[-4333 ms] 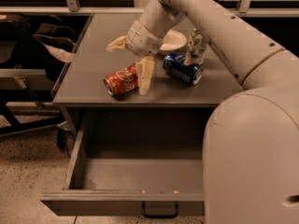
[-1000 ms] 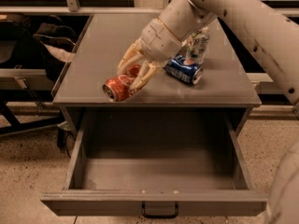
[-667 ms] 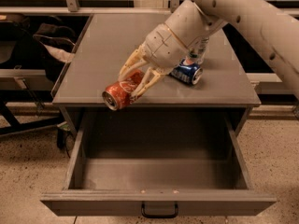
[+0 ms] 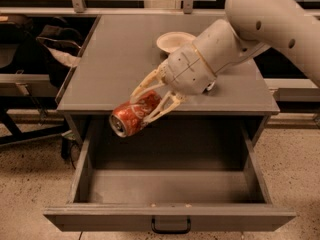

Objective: Place coke can into top drawer

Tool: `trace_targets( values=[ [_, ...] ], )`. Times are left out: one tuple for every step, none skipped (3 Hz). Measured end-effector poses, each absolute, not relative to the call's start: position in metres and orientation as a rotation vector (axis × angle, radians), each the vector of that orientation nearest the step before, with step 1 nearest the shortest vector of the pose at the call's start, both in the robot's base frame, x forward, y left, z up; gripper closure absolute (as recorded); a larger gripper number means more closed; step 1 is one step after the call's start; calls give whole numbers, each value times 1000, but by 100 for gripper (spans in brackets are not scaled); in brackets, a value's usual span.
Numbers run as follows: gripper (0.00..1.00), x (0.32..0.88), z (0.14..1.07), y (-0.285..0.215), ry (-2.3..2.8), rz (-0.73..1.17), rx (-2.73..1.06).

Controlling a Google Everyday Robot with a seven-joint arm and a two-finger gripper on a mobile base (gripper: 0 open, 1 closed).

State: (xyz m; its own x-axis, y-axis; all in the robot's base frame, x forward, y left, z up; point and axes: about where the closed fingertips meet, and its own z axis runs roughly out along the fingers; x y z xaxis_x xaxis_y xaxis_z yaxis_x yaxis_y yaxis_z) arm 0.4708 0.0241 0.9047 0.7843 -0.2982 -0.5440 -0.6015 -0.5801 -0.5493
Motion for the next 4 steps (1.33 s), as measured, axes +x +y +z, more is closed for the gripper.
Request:
trace_targets(
  values=[
    [100, 448, 896, 15, 760, 486, -2165],
    [100, 436, 885, 5, 956, 366, -2094],
    [100, 437, 867, -8, 1164, 266, -1979],
    [100, 445, 866, -10, 1192, 219, -1945]
  ],
)
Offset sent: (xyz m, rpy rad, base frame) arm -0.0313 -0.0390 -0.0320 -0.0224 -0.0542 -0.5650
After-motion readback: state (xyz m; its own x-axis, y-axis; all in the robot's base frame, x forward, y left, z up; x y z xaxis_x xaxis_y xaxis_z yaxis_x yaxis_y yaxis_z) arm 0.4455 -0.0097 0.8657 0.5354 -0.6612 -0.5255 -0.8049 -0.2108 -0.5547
